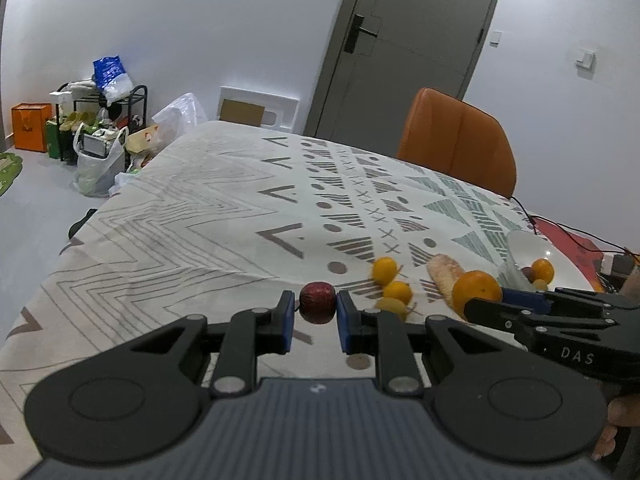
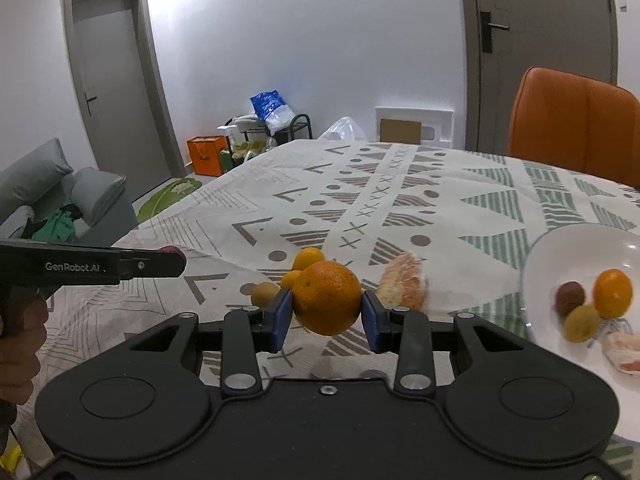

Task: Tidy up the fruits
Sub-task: 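Carry the red plum and the orange over the white plate with both tools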

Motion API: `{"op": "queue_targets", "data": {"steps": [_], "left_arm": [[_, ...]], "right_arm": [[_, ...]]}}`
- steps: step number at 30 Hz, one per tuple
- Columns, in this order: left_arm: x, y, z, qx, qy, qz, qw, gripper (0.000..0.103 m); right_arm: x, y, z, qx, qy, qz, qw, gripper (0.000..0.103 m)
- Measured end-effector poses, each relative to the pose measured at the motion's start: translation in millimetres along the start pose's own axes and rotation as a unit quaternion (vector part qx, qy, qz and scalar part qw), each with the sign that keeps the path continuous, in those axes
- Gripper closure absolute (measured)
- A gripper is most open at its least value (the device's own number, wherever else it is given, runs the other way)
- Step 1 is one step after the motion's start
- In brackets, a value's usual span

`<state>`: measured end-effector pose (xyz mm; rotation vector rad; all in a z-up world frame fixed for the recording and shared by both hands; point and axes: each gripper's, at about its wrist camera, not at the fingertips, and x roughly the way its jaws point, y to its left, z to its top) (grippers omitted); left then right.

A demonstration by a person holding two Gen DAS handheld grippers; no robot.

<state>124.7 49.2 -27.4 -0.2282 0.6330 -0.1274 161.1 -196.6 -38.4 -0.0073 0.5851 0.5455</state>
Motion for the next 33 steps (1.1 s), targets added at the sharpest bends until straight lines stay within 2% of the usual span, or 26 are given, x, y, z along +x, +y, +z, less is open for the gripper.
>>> {"op": "queue_targets", "data": {"steps": [33], "left_arm": [[2.3,-85.8,0.5,0.063,-0.007,-0.04,0.9972,0.082]], "right_arm": [[-78.8,-67.2,-24.3,0.057,-0.057,-0.072,0.994,0.068]]}}
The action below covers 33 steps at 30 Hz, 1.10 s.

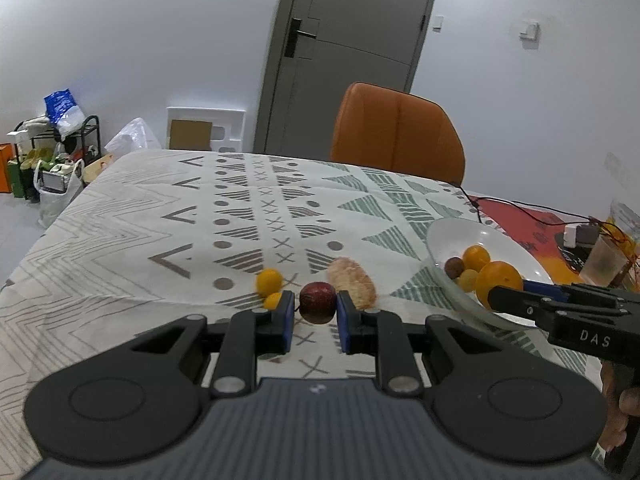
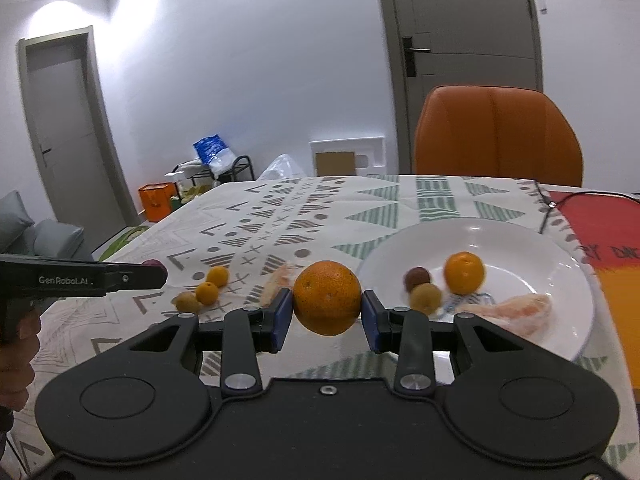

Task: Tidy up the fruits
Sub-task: 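Carry the red plum and the orange over the white plate with both tools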

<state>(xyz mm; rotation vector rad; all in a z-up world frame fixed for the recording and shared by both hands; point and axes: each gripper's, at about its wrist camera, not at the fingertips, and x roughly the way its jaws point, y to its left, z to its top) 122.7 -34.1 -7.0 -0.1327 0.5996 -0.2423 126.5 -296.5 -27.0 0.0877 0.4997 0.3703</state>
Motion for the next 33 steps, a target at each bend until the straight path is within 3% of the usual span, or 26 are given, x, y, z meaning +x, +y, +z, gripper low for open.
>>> {"op": "queue_targets", "data": {"steps": [33], "left_arm": [[51.8,-88.3,10.4,0.065,0.024,-0.032,0.9971,0.082]], "right_arm": [[-16.7,-82.6,-14.7,0.053,-0.011,-0.059,0.997,0.066]]}}
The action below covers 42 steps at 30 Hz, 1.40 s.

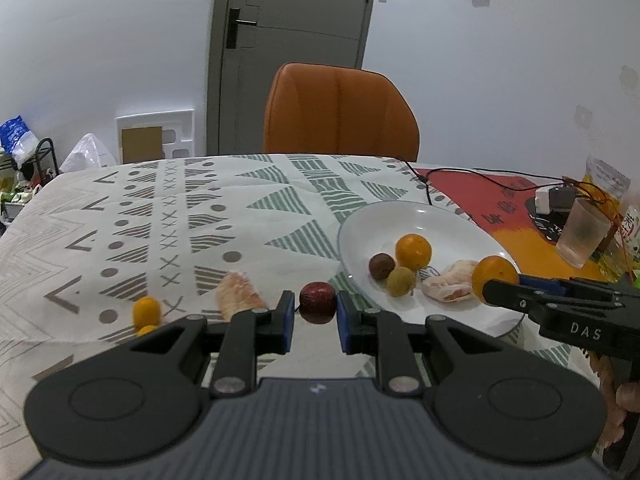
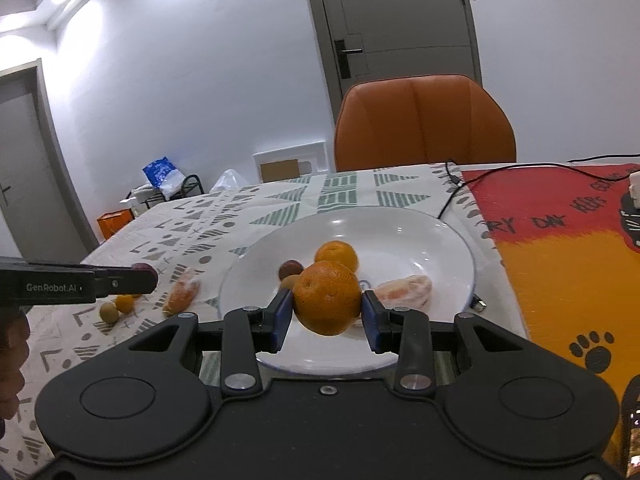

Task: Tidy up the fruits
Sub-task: 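Carry the red plum and the orange over the white plate with both tools, then release the red plum with the left tool while the right tool releases the orange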

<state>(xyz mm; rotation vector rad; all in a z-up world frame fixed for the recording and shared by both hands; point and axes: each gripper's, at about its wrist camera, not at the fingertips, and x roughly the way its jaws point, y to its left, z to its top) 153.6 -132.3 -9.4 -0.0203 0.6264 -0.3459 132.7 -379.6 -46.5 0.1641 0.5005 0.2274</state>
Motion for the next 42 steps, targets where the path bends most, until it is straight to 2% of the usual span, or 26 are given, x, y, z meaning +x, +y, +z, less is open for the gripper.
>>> {"op": "queue_targets", "data": {"steps": [2,24,38,42], "left_arm": [[4.7,-3.9,1.7,0.004,0.002,-0.002,1.0,0.082],[46.0,-55.0,12.7,0.044,0.022,-0.032,0.9983,0.082],[37.8,-35.3,12.7,0.026,0.03,-0.003,0.9992,0.076],[30.8,-26.4,11.3,0.022,0.029,0.007,0.9993,0.069]], "right_arm": [[-2.4,-2.9,-1.4,-0.003,-0.007,-0.005,1.0,0.063],[-17.9,-29.3,-5.8,0.029,-0.022,-0.003,0.999,0.063],[-15.5,-19.7,-7.0,0.03,-0.021,0.009,0.999,0.062],[-16.1,-13.1,-5.5,0.026,-0.024,0.013,0.999,0.062]]}}
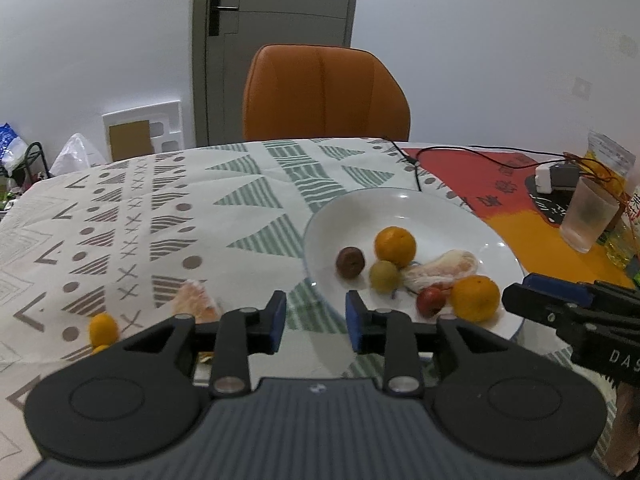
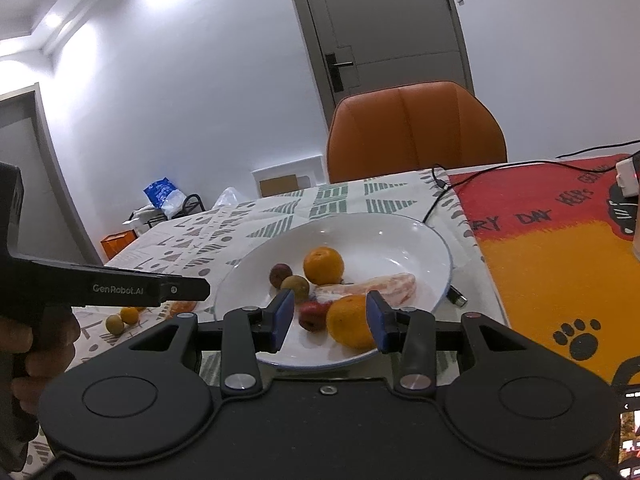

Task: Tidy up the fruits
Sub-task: 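Release the red plum with the left tool while the right tool releases the orange, then move both open tools back toward the remaining fruit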

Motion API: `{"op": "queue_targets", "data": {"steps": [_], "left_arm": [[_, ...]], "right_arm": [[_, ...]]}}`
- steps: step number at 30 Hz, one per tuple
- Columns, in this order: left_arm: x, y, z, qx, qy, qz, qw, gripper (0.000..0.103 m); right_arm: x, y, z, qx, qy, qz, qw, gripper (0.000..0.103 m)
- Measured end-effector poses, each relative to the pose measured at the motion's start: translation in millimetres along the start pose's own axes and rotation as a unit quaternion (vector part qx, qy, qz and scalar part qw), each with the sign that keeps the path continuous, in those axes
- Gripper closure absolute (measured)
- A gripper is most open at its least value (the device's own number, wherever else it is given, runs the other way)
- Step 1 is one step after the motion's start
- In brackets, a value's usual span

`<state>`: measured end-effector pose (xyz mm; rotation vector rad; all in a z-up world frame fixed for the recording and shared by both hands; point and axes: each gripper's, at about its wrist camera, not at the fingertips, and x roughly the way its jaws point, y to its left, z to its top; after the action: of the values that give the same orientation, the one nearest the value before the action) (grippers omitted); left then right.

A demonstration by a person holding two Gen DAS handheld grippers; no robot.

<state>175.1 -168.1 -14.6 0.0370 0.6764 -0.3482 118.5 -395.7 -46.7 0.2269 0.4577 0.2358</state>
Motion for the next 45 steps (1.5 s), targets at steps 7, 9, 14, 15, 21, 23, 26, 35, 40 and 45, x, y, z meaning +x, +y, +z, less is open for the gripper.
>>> {"op": "queue_targets", "data": {"steps": [7,9,14,15,21,23,26,35,40,45], "left_arm": [[-15.5,14.5,-4.5,-0.011,-0.009,0.015,0.9998,0.047],[-19.6,19.2,-5.8,-0.014,-0.011,0.019,0.9997,0.045],[-31.5,28.7,-9.5,-0.02,-0.02,0.024,0.9993,0.029],[-33.7,31.1,-10.4,-0.021,-0.02,0.026,0.9992,0.027],[-44.9,46.0,-16.3,-0.035,-0.023,0.043,0.9982,0.024],[-48.4,51.2,-18.5,-0.04,-0.025,0.049,0.9977,0.023],[-53.1,58.6,-21.9,-0.046,-0.026,0.054,0.9971,0.023],[-63.2,77.4,-31.3,-0.062,-0.029,0.064,0.9956,0.022],[-67.4,88.0,-37.5,-0.07,-0.03,0.069,0.9947,0.022],[-69.5,99.8,-44.2,-0.085,-0.028,0.074,0.9932,0.022]], "right_arm": [[1.4,11.8,1.0,-0.007,-0.001,0.007,1.0,0.057],[1.4,15.4,0.9,-0.009,-0.001,0.009,1.0,0.055],[1.1,23.0,1.3,-0.008,-0.005,0.01,1.0,0.043],[1.0,24.8,1.4,-0.008,-0.006,0.012,1.0,0.039],[2.6,36.5,1.0,-0.014,-0.011,0.014,1.0,0.016],[2.6,40.6,0.4,-0.016,-0.012,0.013,1.0,0.007],[2.8,47.4,0.5,-0.019,-0.015,0.012,1.0,0.002],[8.1,66.1,-0.9,-0.031,-0.005,0.018,0.999,0.0],[11.9,76.3,-2.6,-0.039,0.002,0.02,0.999,0.0],[14.1,87.9,-4.4,-0.049,0.005,0.028,0.998,0.0]]}}
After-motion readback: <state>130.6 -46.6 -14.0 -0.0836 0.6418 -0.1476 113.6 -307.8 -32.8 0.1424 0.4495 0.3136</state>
